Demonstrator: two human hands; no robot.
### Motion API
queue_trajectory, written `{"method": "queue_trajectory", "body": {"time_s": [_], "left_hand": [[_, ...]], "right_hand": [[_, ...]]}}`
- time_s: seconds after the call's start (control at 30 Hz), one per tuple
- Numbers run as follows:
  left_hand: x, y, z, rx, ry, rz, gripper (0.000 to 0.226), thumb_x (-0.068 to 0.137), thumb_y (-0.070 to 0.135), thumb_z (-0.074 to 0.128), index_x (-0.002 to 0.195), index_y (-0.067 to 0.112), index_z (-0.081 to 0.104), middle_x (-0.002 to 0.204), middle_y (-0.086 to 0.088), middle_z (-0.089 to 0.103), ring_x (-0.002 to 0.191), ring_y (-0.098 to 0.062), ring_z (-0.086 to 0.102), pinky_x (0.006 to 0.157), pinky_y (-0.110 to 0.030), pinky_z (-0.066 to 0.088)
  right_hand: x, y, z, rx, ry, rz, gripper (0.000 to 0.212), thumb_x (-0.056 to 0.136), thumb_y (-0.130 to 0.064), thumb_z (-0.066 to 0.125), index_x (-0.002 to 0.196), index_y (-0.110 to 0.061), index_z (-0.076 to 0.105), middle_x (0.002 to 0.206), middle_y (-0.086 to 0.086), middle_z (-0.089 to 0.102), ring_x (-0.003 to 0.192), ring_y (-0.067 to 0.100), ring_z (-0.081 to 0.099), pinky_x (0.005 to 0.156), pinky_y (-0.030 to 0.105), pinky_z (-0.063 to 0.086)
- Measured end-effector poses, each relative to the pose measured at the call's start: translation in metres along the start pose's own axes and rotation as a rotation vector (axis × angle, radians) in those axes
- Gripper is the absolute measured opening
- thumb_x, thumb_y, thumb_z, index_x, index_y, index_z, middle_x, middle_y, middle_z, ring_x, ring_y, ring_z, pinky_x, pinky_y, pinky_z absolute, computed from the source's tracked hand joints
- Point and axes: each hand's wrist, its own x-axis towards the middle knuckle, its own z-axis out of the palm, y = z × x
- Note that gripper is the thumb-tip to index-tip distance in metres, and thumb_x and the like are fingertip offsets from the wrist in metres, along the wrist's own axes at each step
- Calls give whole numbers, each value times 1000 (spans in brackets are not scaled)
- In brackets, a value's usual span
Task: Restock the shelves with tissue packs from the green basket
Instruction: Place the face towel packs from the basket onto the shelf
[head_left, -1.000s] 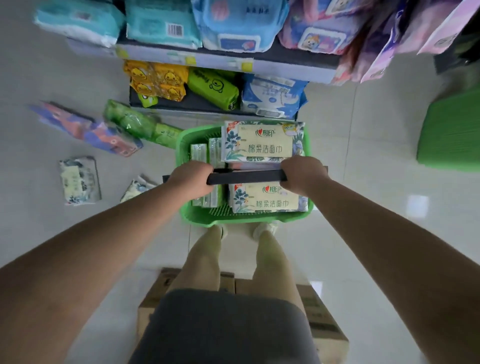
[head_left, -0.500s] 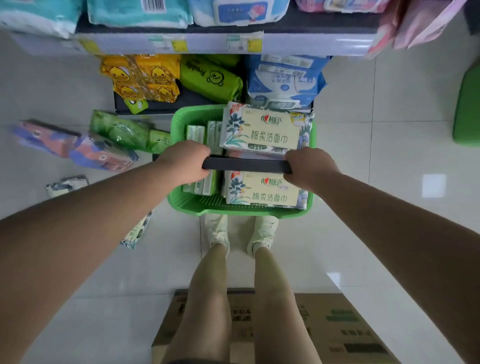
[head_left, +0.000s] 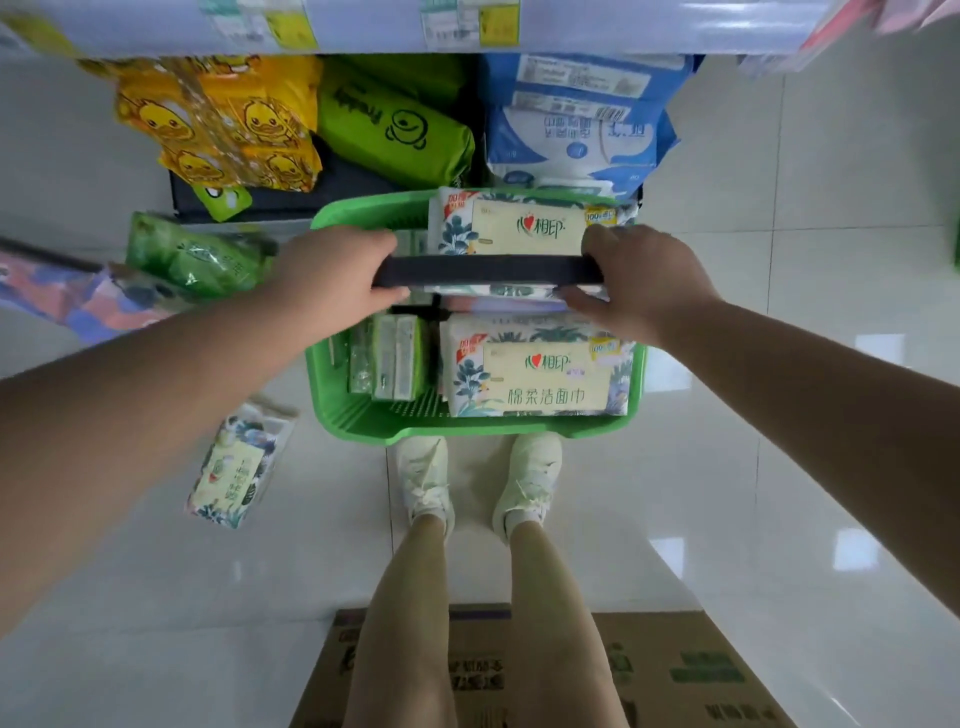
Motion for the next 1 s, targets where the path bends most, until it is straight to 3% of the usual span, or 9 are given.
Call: {"method": "queue_trajectory", "body": {"time_s": [0.17,0.27,0.33,0.43,0.57,0.67,0.77,0.87,1.0], "left_hand": [[33,-22,-5,33,202,-103,29,82,25,67,99,3,57,89,-18,61,75,-31,56,59,-35,40],[53,-34,2,114,247,-103,21,79,-1,63,100,-3,61,94,-24,58,86,-39,56,68,-42,44],[66,-36,11,175,187,-108,29,75,-11,57,103,-4,62,98,-24,59,89,-38,56,72,-44,46],[80,-29,23,168,34,-183,38,83,0,55,122,1,51,116,-22,56,104,-39,54,80,-45,45],[90,-22,33,122,-48,-258,53,89,8,50,139,4,32,138,-21,43,122,-39,44,95,-46,40],[96,-21,39,101,-88,-293,67,87,8,52,145,6,17,148,-18,29,133,-35,31,105,-45,30],[102,-21,44,102,-126,-315,77,86,9,54,147,6,8,151,-17,21,138,-33,22,110,-46,23],[108,-23,47,90,-148,-328,78,86,10,54,147,6,6,152,-16,17,139,-34,18,111,-47,20],[115,-24,53,86,-168,-330,81,85,11,56,148,8,5,154,-15,15,140,-33,17,112,-48,18]], "right_hand": [[37,24,-2,-22,153,60,32,93,-29,49,112,-3,52,107,18,58,103,36,51,83,40,39],[62,36,6,-124,128,78,28,92,-11,48,119,-4,52,111,17,58,106,35,50,83,40,41],[77,42,12,-154,106,115,28,90,-6,47,117,-6,55,109,16,58,105,35,50,79,39,41],[91,40,23,-111,34,184,27,93,-10,40,114,-7,57,107,17,57,106,36,49,72,36,36],[99,38,38,-35,-11,246,35,94,-9,38,126,-16,48,109,15,59,108,35,48,71,36,37],[105,40,44,-8,-66,279,43,95,-11,36,136,-20,38,118,14,56,114,35,46,88,41,39],[112,41,50,27,-149,303,49,97,-20,32,145,-23,24,134,14,47,126,36,38,110,50,23],[121,41,50,69,-235,351,52,95,-24,30,146,-26,19,143,13,39,134,35,30,113,53,16],[133,40,47,97,-356,436,53,93,-22,29,145,-25,23,145,14,37,135,35,27,112,54,17]]}}
